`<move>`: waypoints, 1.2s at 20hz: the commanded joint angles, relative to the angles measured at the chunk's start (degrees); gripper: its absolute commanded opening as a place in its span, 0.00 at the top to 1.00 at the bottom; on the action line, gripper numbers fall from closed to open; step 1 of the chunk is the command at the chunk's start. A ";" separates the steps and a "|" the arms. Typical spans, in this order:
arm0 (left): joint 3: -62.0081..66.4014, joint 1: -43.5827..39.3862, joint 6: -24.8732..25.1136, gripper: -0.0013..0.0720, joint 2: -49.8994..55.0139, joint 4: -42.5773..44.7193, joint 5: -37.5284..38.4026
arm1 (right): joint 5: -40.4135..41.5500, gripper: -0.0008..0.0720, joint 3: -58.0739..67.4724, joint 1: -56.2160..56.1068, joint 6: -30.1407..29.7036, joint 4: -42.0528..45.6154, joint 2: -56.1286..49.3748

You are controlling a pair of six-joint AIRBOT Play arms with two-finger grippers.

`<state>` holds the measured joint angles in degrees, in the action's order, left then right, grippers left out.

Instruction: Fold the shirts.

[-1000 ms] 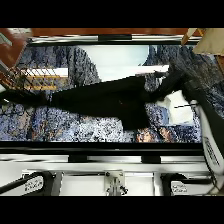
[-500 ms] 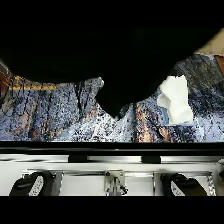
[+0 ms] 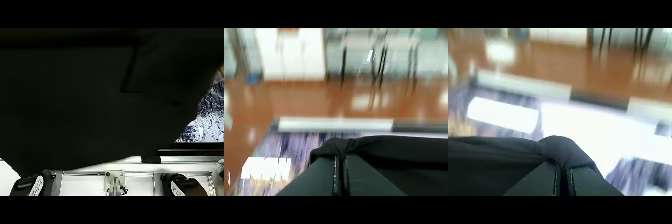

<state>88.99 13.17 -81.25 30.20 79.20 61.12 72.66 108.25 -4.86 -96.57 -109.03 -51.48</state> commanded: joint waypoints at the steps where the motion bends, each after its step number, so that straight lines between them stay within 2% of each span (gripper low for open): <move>1: -6.71 0.02 -0.42 0.94 5.07 2.93 8.48 | 14.21 0.90 -1.27 0.02 6.88 0.04 -9.40; 2: -9.42 0.02 -0.24 0.94 7.34 2.95 9.99 | 15.50 0.90 -3.61 0.02 7.76 0.11 -12.46; 3: -12.28 0.02 -0.22 0.94 10.14 2.93 9.38 | 13.44 0.90 -6.67 0.02 7.80 0.13 -15.34; 6: -15.78 -0.11 -0.24 0.94 22.01 1.99 5.75 | -2.75 0.90 -14.01 -0.13 7.82 -1.42 -25.29; 9: -15.76 -0.15 -0.28 0.94 36.59 1.60 0.07 | -16.41 0.90 -14.56 -0.33 7.67 -10.36 -38.47; 13: -13.92 -0.37 -0.46 0.94 50.97 -0.96 -5.70 | -27.04 0.90 -14.56 -1.46 7.61 -11.78 -49.53; 17: -13.66 -1.16 -0.48 0.94 57.70 -7.63 -18.91 | -39.21 0.90 -14.58 -2.14 7.63 -11.58 -53.09; 20: -13.68 -1.55 -0.48 0.94 60.19 -15.56 -27.65 | -42.62 0.90 -14.56 -2.64 7.13 -7.39 -54.42; 23: -13.70 -2.29 0.35 0.94 61.68 -17.33 -26.49 | -40.98 0.90 -14.56 -2.56 6.95 -4.87 -54.82; 24: -13.70 -2.29 2.60 0.94 61.68 -17.05 -23.65 | -39.10 0.90 -14.51 -2.38 6.45 -4.81 -54.45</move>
<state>75.24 11.25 -81.43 90.30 64.97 37.36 33.23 93.67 -7.25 -89.41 -115.92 -105.51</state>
